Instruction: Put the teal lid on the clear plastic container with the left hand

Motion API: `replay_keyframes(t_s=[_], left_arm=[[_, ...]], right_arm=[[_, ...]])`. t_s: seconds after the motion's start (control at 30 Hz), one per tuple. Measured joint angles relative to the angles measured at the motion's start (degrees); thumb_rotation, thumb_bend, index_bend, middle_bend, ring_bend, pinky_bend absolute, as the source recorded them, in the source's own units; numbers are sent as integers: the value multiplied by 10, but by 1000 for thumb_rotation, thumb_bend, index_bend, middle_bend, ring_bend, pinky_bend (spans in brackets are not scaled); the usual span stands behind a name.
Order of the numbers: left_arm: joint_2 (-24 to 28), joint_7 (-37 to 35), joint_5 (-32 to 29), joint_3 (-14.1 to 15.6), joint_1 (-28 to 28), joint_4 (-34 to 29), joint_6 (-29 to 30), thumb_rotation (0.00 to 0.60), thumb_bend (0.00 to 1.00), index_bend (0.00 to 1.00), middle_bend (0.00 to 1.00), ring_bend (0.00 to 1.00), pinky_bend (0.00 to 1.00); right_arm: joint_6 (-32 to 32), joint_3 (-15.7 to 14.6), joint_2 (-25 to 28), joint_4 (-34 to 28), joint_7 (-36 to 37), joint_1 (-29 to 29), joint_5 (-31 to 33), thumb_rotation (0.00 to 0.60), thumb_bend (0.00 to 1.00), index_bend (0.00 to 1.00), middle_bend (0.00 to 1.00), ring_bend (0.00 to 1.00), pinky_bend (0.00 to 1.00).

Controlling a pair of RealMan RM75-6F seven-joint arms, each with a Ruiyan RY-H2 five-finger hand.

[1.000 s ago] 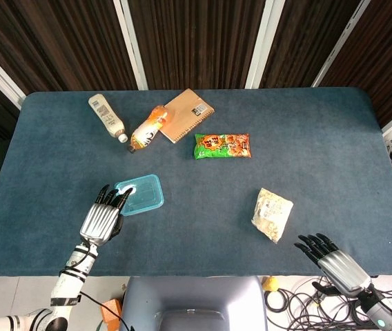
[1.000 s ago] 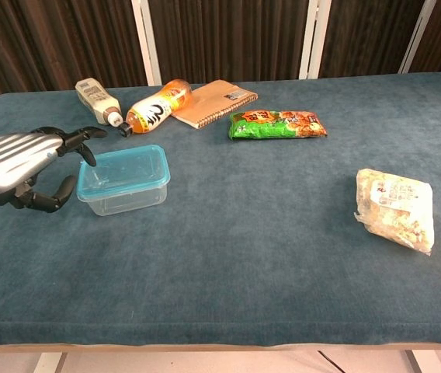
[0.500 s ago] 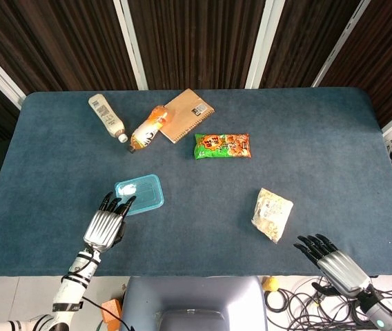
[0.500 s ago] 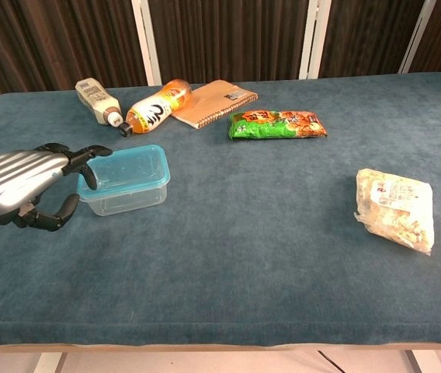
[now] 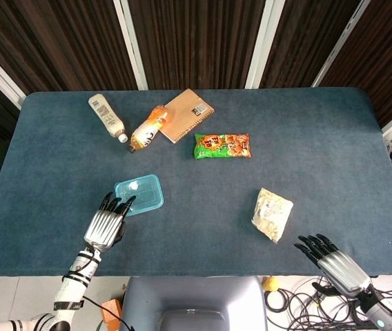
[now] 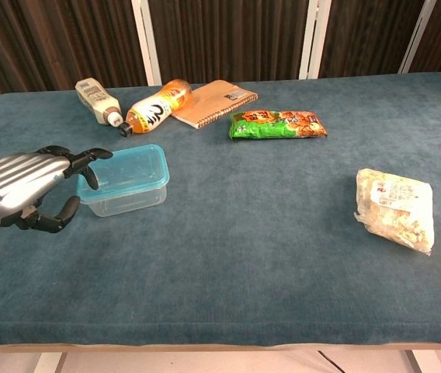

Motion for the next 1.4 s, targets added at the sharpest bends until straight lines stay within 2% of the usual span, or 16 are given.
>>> replay_keyframes(t_s=[0.63,0.77,0.87,1.0,1.1,1.23,1.4], left_arm=[[-11,14,-9,5,2,18,-27,600,661,0,297,143,0],[-10,5,16,1,4,15,-9,600,643,0,187,105,0],[-1,-12,53,-3,9,7,23,600,539,0,50,54,0],[35,-45,110,-1,25,-26,75,600,475,0,33,41,6],[84,-84,153,19,50,-52,102,600,428,0,35,35,2],[143,-151,212,72,96,-58,147,600,387,0,34,9,1],[163,-265,249,124,171,5,222,600,388,0,33,0,0]], right_arm=[[-3,1,-1,0,-3,0,2,600,202,0,0,0,0],[-3,1,0,0,-2,0,3,600,202,0,0,0,0],[0,1,1,0,0,0,3,600,201,0,0,0,0],[9,2,2,2,2,-4,3,600,202,0,0,0,0],[27,5,4,4,0,-12,5,600,202,0,0,0,0],[68,17,0,8,-22,-36,20,600,202,0,0,0,0],[149,54,-25,23,-72,-93,86,600,202,0,0,0,0]])
